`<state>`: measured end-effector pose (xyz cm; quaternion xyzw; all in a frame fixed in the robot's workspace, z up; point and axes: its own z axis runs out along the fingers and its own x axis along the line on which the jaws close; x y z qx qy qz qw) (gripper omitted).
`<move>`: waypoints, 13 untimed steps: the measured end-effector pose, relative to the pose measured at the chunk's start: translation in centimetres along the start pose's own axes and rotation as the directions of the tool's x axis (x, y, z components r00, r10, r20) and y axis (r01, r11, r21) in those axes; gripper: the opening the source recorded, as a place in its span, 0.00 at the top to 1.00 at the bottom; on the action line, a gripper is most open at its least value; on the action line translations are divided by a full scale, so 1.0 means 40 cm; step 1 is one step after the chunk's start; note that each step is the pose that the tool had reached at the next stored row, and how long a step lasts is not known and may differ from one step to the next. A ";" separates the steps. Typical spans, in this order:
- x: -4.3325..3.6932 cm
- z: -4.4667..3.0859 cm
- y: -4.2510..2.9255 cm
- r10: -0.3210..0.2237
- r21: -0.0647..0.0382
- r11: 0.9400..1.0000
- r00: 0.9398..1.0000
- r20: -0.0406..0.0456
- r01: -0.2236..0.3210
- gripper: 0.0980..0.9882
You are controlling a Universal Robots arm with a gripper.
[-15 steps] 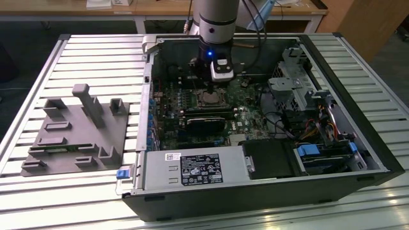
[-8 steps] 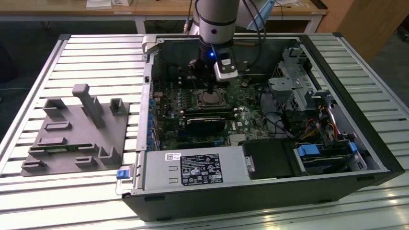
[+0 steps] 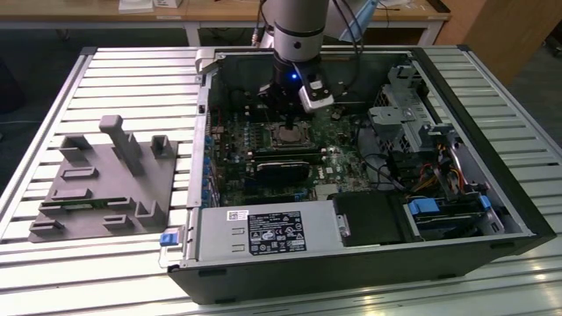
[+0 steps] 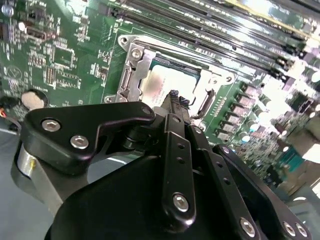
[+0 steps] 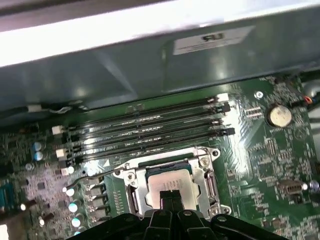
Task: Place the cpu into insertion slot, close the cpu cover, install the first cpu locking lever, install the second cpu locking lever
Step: 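Close the cpu cover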
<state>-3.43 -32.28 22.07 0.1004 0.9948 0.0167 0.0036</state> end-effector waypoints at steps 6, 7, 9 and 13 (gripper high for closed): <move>0.000 0.006 0.000 -0.102 -0.002 0.995 0.995 0.005 0.102 0.99; 0.000 0.007 0.000 -0.114 -0.002 0.993 0.993 0.008 0.114 0.99; 0.001 0.008 0.000 -0.124 -0.003 0.992 0.992 0.019 0.125 0.99; 0.005 0.012 -0.001 -0.124 -0.003 0.992 0.992 0.037 0.124 0.99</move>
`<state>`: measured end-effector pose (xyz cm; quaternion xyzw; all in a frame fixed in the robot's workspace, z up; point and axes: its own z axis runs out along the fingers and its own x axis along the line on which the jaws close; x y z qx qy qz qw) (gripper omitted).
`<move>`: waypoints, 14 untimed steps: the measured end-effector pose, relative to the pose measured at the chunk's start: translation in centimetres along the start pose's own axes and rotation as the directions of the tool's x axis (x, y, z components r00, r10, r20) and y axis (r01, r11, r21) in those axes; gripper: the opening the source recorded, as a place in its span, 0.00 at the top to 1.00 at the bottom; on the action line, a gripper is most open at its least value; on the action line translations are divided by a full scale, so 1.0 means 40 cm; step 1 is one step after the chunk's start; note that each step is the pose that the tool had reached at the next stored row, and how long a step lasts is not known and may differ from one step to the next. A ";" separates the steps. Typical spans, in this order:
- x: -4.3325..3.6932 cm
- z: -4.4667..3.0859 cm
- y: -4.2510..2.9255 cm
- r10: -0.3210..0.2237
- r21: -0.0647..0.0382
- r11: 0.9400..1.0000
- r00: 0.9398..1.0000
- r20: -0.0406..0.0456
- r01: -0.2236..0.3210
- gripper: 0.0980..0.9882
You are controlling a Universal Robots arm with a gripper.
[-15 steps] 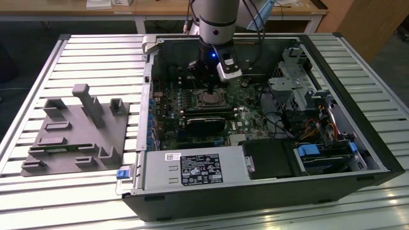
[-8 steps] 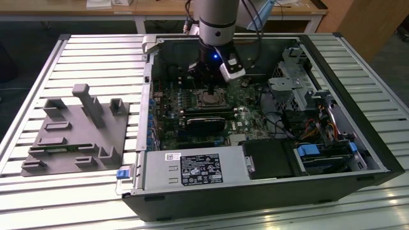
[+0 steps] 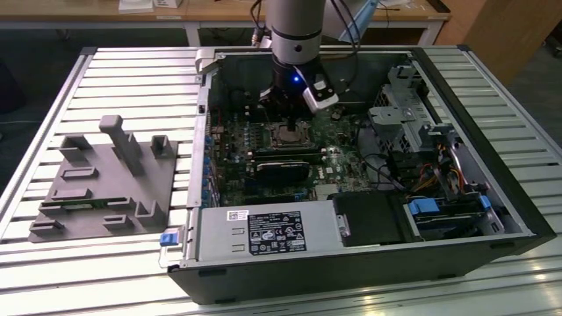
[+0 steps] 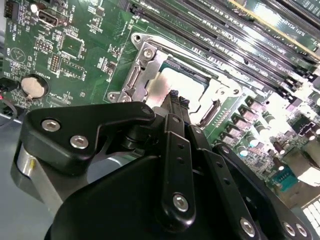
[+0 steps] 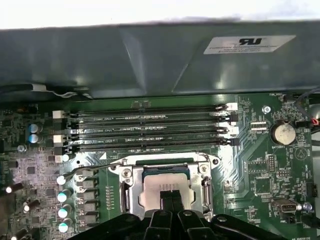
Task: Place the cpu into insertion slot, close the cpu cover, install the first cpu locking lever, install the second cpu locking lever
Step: 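Close the cpu cover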
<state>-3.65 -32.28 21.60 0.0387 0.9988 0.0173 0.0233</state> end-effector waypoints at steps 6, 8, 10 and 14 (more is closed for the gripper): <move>0.000 0.003 0.000 0.084 0.004 0.996 0.996 0.003 -0.084 0.99; 0.000 0.003 0.000 0.085 0.004 0.996 0.996 0.003 -0.085 0.99; 0.000 0.003 0.000 0.085 0.004 0.996 0.996 0.003 -0.085 0.99; 0.000 -0.007 0.000 0.085 0.004 0.996 0.996 0.003 -0.085 0.99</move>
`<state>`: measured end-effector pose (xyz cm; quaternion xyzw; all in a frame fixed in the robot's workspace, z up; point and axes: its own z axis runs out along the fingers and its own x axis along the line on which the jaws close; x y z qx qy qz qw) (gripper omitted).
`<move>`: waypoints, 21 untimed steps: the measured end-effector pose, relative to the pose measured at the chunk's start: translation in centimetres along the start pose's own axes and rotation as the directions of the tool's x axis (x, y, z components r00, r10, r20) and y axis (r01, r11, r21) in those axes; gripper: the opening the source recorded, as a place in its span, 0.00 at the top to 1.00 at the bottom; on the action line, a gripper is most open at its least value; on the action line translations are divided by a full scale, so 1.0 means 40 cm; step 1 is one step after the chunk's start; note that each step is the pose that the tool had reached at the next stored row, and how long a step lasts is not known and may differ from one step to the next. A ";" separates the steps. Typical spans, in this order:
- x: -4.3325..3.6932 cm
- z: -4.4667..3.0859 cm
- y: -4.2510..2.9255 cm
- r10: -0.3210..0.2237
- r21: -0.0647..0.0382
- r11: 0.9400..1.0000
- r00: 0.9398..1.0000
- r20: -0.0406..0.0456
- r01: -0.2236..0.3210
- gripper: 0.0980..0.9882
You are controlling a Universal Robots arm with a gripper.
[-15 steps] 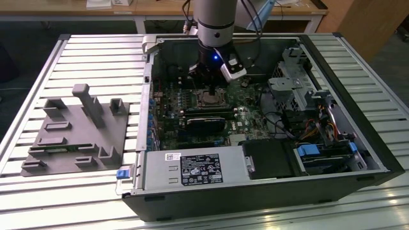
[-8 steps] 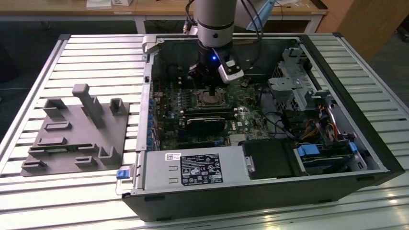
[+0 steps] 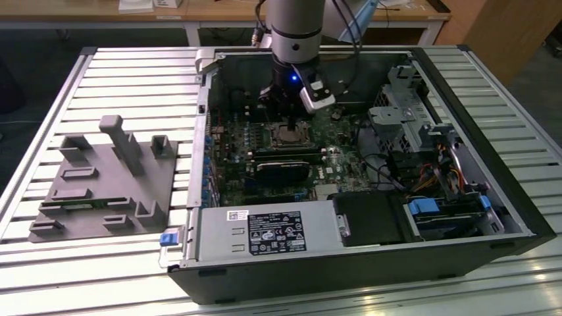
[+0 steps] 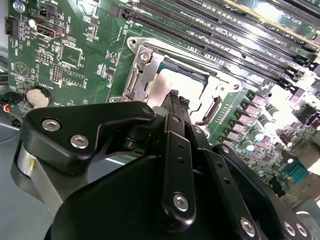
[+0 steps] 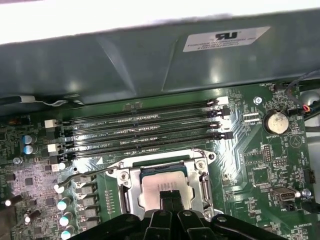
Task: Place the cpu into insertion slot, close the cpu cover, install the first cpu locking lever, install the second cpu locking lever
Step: 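Close the cpu cover, then install the first cpu locking lever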
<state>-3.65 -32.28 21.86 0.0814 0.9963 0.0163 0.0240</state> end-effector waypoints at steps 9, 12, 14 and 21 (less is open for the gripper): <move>-0.001 -0.011 0.000 0.000 0.000 1.000 1.000 0.000 0.000 0.99; -0.001 -0.011 0.000 0.000 0.000 1.000 1.000 0.000 0.000 0.99; -0.001 -0.012 0.000 0.000 0.000 1.000 1.000 0.000 0.000 0.99; 0.008 -0.013 -0.001 0.000 0.000 1.000 1.000 0.000 0.000 0.99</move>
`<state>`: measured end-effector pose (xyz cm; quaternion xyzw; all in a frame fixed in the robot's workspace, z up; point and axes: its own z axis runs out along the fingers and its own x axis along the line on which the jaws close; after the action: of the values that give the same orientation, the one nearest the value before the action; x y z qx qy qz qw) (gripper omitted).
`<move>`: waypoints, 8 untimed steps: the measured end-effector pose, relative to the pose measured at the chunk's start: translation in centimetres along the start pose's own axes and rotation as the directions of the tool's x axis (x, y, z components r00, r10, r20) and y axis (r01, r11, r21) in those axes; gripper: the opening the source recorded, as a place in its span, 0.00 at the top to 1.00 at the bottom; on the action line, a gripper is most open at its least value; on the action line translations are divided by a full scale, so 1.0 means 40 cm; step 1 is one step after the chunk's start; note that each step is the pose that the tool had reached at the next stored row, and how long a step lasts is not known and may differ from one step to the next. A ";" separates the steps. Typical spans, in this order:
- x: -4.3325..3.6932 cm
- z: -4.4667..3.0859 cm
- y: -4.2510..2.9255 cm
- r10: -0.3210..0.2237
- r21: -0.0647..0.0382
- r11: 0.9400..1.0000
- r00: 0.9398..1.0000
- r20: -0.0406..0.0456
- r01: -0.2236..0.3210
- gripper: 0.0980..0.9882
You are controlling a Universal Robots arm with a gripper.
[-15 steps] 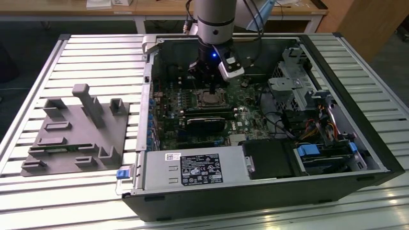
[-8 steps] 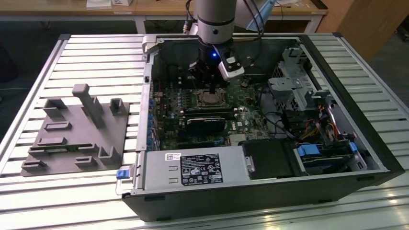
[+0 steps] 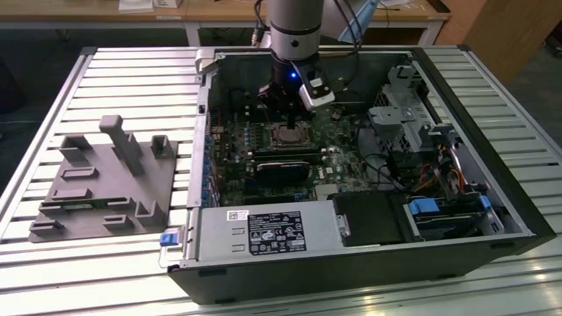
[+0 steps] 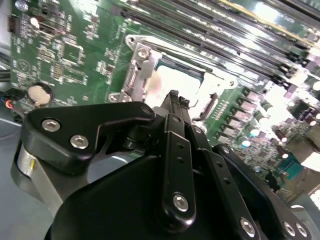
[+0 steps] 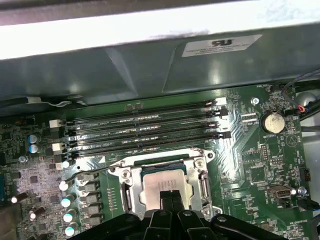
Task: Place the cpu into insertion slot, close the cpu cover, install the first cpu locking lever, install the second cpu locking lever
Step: 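Install the first cpu locking lever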
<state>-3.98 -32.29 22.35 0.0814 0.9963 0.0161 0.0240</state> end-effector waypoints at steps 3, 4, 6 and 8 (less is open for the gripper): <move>0.020 -0.001 -0.003 0.000 0.000 1.000 1.000 0.000 0.000 0.99; 0.027 -0.001 -0.004 0.000 0.000 1.000 1.000 0.000 0.000 0.99; 0.044 -0.002 -0.007 0.000 0.000 1.000 1.000 0.000 0.000 0.99; 0.062 -0.003 -0.010 0.000 0.000 1.000 1.000 0.001 0.000 0.99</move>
<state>-6.49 -32.28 22.34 0.0814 0.9963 0.0163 0.0243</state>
